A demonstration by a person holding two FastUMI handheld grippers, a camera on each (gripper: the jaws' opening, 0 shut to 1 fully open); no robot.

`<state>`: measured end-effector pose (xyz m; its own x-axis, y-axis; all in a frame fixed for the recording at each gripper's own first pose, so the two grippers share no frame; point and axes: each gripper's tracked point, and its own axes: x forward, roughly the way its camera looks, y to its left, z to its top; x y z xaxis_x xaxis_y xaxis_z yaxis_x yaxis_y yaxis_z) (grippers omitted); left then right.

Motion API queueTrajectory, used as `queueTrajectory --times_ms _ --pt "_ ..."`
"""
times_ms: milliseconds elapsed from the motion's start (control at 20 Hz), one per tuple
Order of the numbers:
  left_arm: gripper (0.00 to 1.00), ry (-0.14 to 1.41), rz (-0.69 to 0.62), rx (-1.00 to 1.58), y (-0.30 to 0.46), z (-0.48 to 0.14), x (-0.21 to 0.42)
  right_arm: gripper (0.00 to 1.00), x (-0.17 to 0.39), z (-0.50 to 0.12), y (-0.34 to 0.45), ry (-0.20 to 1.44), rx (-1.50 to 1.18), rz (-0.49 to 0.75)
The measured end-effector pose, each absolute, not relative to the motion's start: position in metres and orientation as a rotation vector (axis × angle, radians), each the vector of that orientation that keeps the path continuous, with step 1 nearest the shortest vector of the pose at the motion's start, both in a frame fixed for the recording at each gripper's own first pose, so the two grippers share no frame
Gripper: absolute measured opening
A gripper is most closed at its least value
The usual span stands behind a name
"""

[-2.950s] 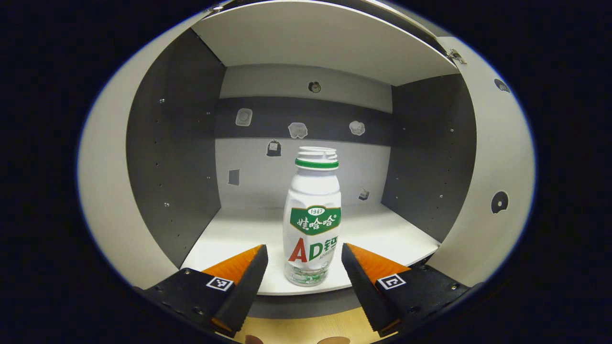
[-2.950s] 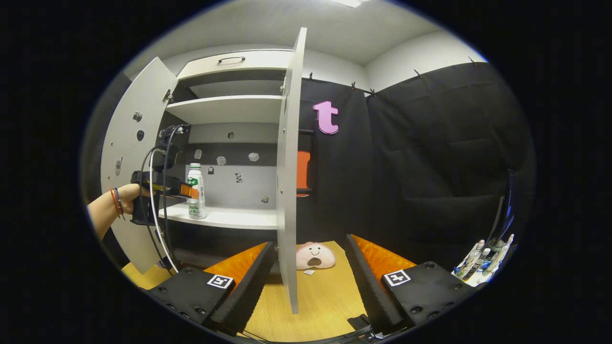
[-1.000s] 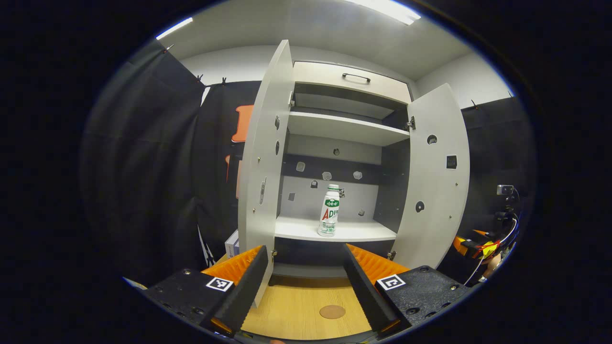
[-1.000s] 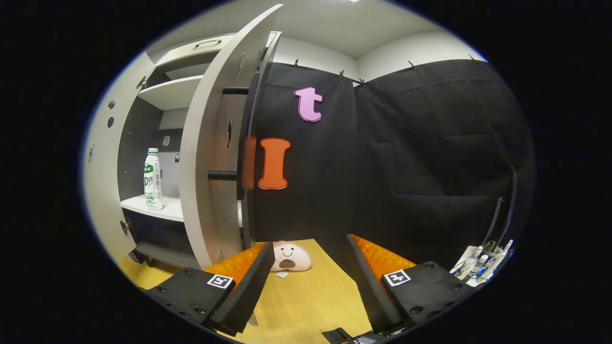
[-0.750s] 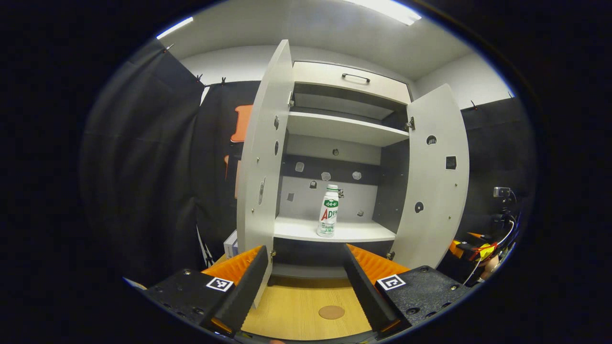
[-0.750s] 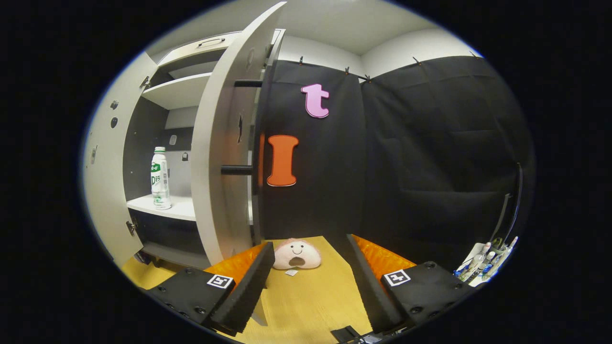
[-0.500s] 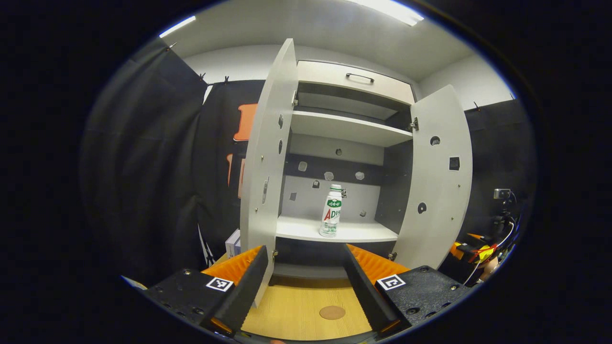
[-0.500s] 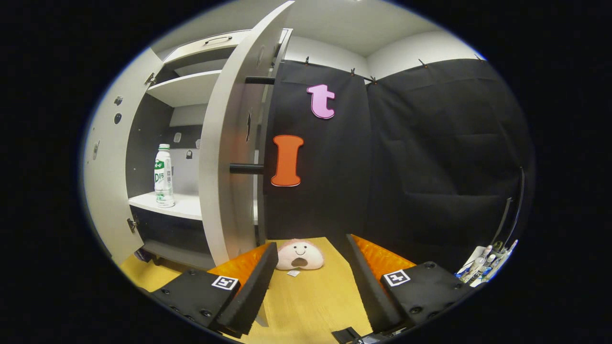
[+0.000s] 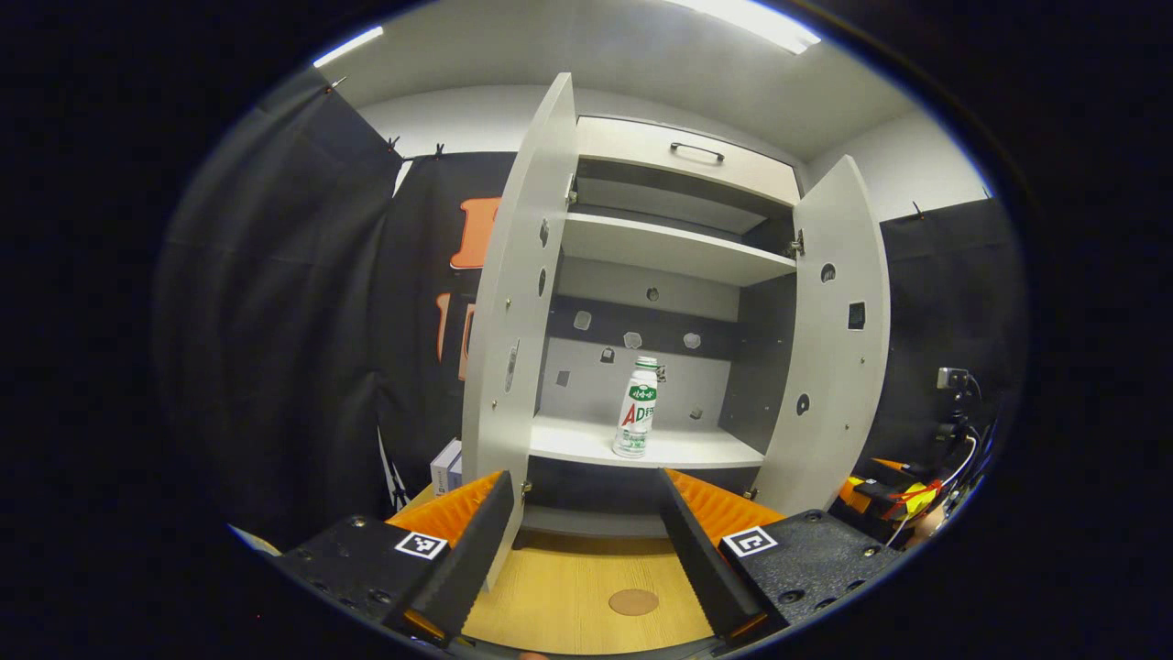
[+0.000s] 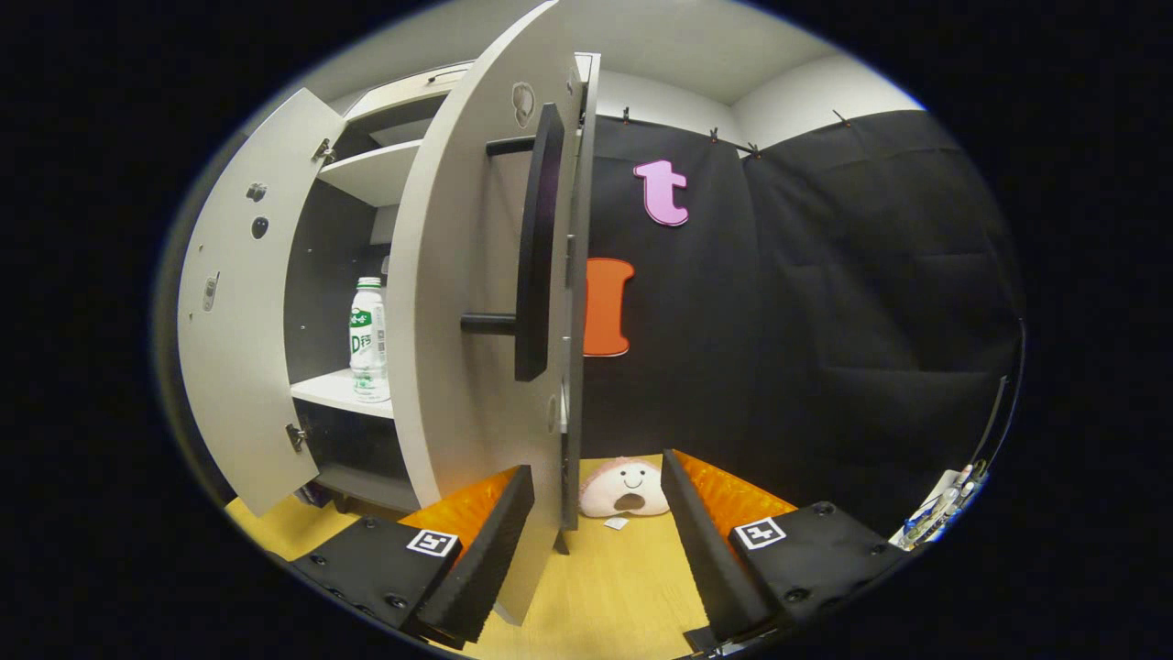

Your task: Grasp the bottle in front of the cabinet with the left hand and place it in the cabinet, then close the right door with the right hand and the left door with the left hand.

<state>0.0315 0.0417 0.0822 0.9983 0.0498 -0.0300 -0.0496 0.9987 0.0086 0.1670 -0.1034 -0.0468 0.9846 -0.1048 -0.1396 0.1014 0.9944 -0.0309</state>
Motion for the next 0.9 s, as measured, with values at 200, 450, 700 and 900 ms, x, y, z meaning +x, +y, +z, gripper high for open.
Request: queueTrajectory --times_ms 200,450,700,900 --pt "0.94 0.032 0.072 0.018 0.052 0.082 0.031 0.93 0.178 -0.049 -0.075 0.138 -0.011 -0.062" --pt "0.94 0.028 0.096 0.016 0.063 0.082 0.031 0.93 0.196 -0.052 -0.044 0.136 -0.022 -0.025" --pt "0.94 0.024 0.11 0.026 0.073 0.083 0.033 0.93 0.217 -0.051 -0.006 0.129 -0.028 0.031" --pt "0.94 0.031 0.124 0.032 0.081 0.081 0.032 0.94 0.228 -0.043 0.013 0.115 -0.023 0.044"
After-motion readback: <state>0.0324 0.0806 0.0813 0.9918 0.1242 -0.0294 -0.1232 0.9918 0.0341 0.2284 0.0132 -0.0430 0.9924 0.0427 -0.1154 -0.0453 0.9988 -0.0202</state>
